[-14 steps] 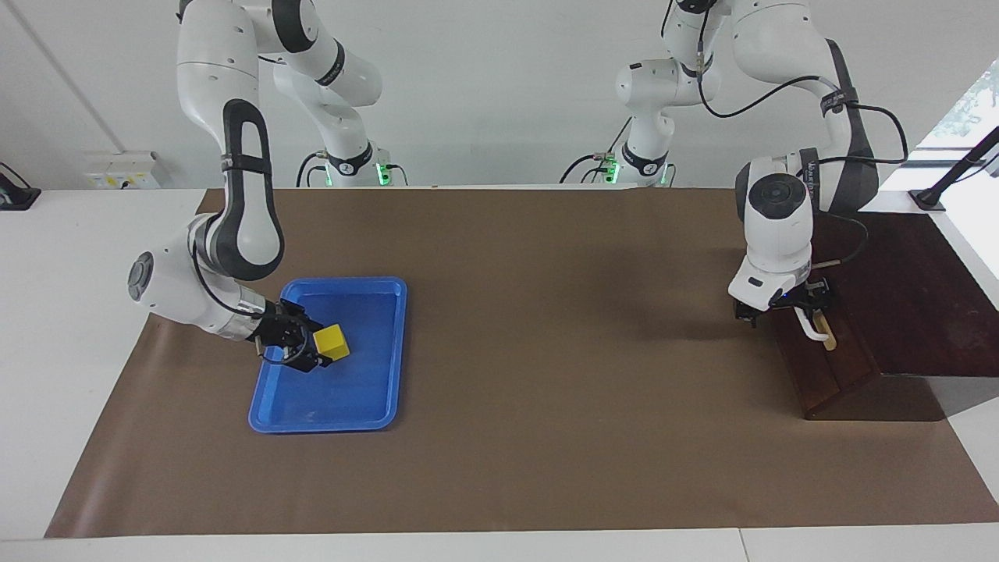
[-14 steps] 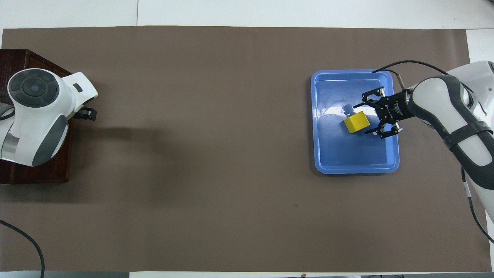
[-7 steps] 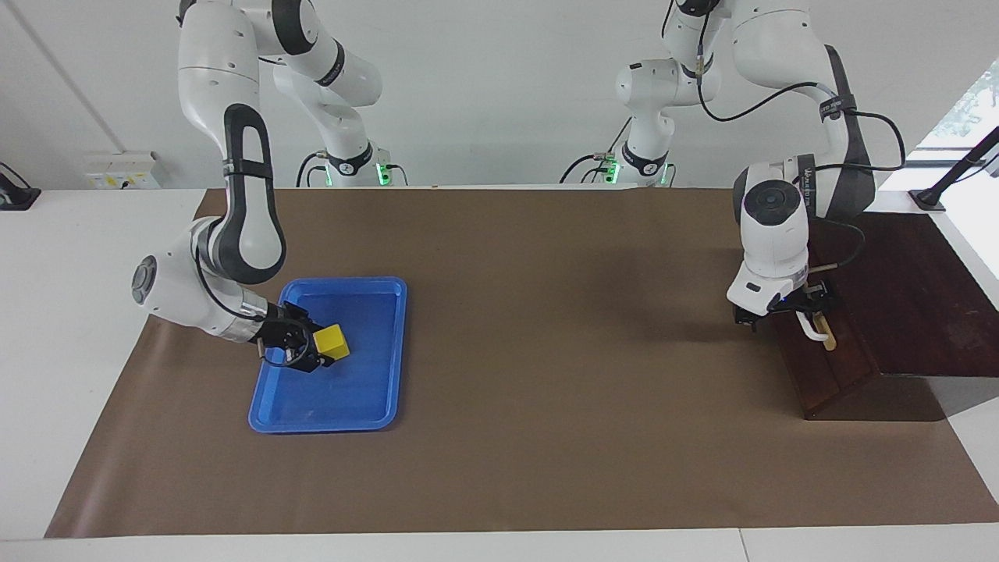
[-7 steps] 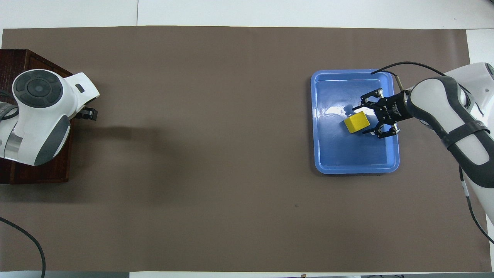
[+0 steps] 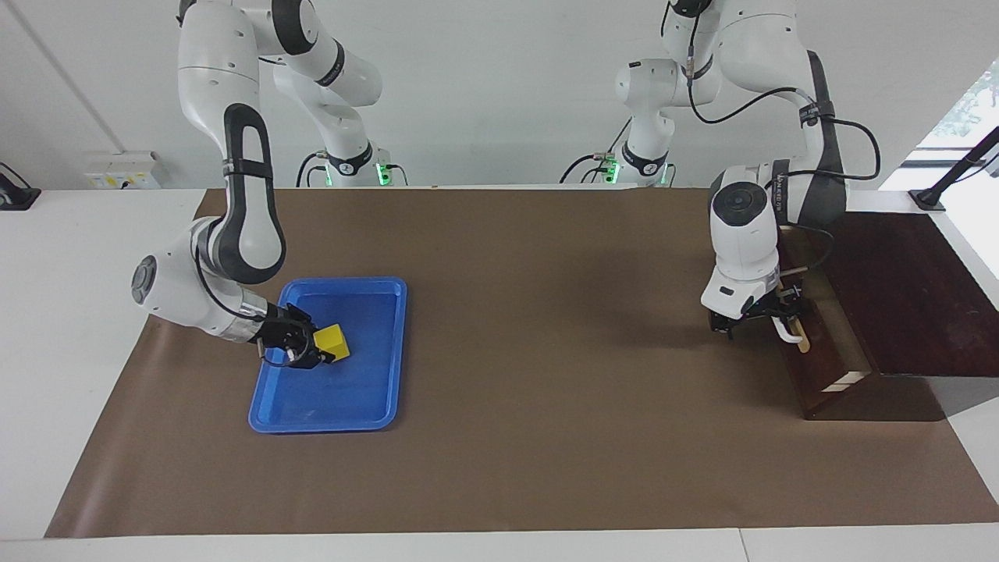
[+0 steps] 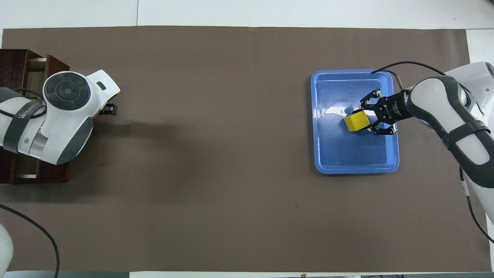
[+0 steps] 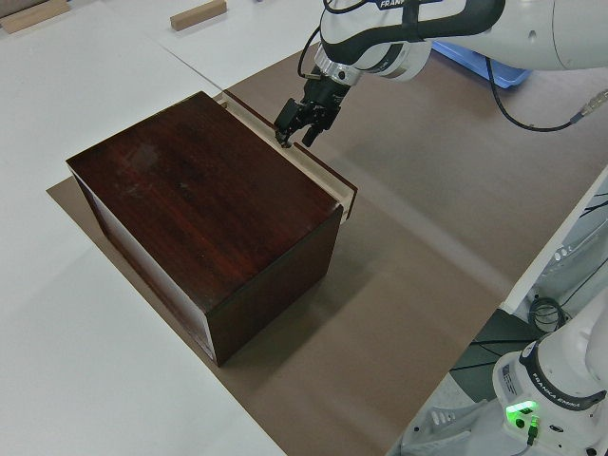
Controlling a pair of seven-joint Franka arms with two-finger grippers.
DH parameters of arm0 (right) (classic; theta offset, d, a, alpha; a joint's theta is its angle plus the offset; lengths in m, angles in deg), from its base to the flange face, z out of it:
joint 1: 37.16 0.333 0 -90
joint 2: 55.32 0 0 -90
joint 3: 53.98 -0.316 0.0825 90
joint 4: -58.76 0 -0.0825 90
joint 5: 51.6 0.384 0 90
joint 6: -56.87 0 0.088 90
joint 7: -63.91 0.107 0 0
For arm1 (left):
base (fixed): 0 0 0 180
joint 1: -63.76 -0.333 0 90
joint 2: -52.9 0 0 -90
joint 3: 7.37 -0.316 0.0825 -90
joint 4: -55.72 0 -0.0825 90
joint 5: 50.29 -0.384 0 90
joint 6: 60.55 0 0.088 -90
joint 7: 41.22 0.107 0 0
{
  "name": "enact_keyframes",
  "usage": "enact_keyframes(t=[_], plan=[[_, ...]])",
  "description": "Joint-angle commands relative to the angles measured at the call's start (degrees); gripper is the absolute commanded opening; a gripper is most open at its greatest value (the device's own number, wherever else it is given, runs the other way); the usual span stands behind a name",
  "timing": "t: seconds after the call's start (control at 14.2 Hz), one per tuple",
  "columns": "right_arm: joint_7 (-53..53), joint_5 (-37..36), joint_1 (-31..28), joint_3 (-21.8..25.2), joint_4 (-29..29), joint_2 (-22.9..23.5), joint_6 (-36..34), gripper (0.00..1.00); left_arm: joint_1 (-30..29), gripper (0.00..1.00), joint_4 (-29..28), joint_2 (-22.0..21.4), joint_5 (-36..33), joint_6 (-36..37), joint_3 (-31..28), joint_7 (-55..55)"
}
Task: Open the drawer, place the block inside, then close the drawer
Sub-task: 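Lift the yellow block with the right gripper toward the left gripper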
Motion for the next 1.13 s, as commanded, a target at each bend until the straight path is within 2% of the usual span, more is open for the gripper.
enact_keyframes(t=[0.0, 0.21, 0.49, 0.85, 1.06], plan=[[3.2, 1.6, -0.1, -0.4, -4.3, 0.4, -2.4, 0.00, 3.8, 1.00, 4.4, 2.2, 3.7, 4.4, -0.2, -0.7], [18.6, 1.7, 3.3, -0.5, -13.2, 3.1, -5.9, 0.00, 4.7, 1.00, 4.3, 2.3, 5.6, 4.6, -0.2, -1.4], [34.9, 1.6, 11.7, -0.5, -20.4, 5.5, -5.4, 0.00, 6.6, 1.00, 4.3, 2.3, 7.6, 4.3, -0.1, -4.3], [47.8, 0.5, 21.8, -0.1, -23.1, 6.0, -1.8, 0.00, 7.8, 1.00, 4.5, 2.3, 9.2, 5.0, -0.2, -6.0], [48.9, -0.1, 26.2, -0.3, -23.1, 5.7, 0.4, 0.00, 7.4, 1.00, 6.3, 1.6, 9.2, 7.8, -0.2, -5.8]])
